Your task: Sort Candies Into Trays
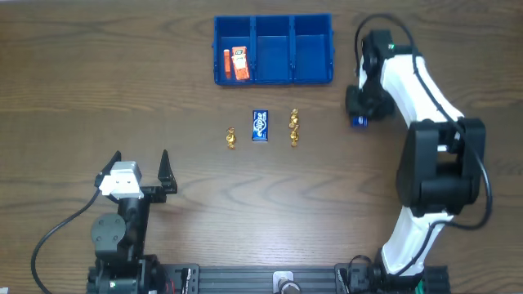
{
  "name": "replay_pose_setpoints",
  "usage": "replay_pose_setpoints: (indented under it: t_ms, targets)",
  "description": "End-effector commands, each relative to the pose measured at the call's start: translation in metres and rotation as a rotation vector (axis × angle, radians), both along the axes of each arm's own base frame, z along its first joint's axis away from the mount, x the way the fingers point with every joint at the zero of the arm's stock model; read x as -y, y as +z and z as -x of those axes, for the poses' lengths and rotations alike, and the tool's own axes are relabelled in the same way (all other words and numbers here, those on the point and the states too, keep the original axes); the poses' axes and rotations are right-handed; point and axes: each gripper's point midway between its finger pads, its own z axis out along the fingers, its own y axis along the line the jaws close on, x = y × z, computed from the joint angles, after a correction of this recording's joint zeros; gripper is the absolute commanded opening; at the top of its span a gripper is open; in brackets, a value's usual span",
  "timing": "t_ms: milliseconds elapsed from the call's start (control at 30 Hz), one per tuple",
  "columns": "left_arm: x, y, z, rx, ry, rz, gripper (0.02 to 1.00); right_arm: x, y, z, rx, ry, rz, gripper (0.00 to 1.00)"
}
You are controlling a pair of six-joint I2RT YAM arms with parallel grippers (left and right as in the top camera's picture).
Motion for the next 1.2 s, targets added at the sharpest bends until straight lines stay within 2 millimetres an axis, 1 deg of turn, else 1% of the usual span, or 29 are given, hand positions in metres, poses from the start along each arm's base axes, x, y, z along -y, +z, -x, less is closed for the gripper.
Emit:
replay_pose_setpoints:
  t_ms: [33, 133, 200, 267, 367, 467, 500, 600, 667, 767, 867, 900, 933, 967, 1100, 1200]
  targets:
    - [0.001, -0.016, 0.001, -0.050, -0.011, -0.009, 0.998, -0.020, 0.117, -0.041, 0.282, -0.029, 0.043, 0.226]
    - [0.001, -0.016, 0.001, -0.050, -0.011, -0.009, 0.998, -0.043, 0.159, -0.055, 0.386, -0.003, 0.028, 0.224]
    - [0.001, -0.016, 0.001, -0.050, -0.011, -0.009, 0.998, -0.055, 0.180, -0.064, 0.458, -0.007, 0.023, 0.205]
    - [0.002, -0.016, 0.001, -0.050, -0.012, -0.009, 0.998, -0.068, 0.198, -0.072, 0.527, 0.001, 0.007, 0.196]
    - [0.001, -0.016, 0.001, -0.050, -0.011, -0.009, 0.998, -0.092, 0.218, -0.089, 0.637, 0.017, -0.039, 0.196]
    - [0.001, -0.016, 0.001, -0.050, -0.011, -0.009, 0.998, -0.115, 0.226, -0.103, 0.716, 0.037, -0.077, 0.198]
    - [0.001, -0.016, 0.001, -0.050, -0.011, -0.009, 0.998, -0.126, 0.228, -0.111, 0.747, 0.046, -0.094, 0.198]
    - [0.001, -0.016, 0.001, -0.050, -0.011, -0.009, 0.998, -0.146, 0.225, -0.123, 0.786, 0.062, -0.122, 0.200]
    - [0.001, -0.016, 0.001, -0.050, -0.011, -0.009, 0.998, -0.162, 0.217, -0.132, 0.801, 0.067, -0.142, 0.202]
    - [0.001, -0.016, 0.001, -0.050, -0.011, -0.009, 0.996, -0.179, 0.199, -0.140, 0.793, 0.073, -0.156, 0.205]
    - [0.001, -0.016, 0.001, -0.049, -0.011, -0.009, 0.998, -0.190, 0.180, -0.144, 0.766, 0.078, -0.157, 0.205]
    - [0.001, -0.016, 0.001, -0.050, -0.011, -0.009, 0.998, -0.193, 0.172, -0.145, 0.754, 0.080, -0.153, 0.205]
    - [0.001, -0.016, 0.001, -0.050, -0.011, -0.009, 0.998, -0.195, 0.159, -0.146, 0.736, 0.084, -0.138, 0.205]
    - [0.001, -0.016, 0.001, -0.050, -0.011, -0.009, 0.998, -0.195, 0.153, -0.148, 0.728, 0.080, -0.126, 0.202]
    - [0.001, -0.016, 0.001, -0.050, -0.011, -0.009, 0.998, -0.193, 0.135, -0.150, 0.700, 0.075, -0.091, 0.205]
    - [0.001, -0.016, 0.001, -0.050, -0.011, -0.009, 0.998, -0.194, 0.127, -0.151, 0.688, 0.077, -0.085, 0.209]
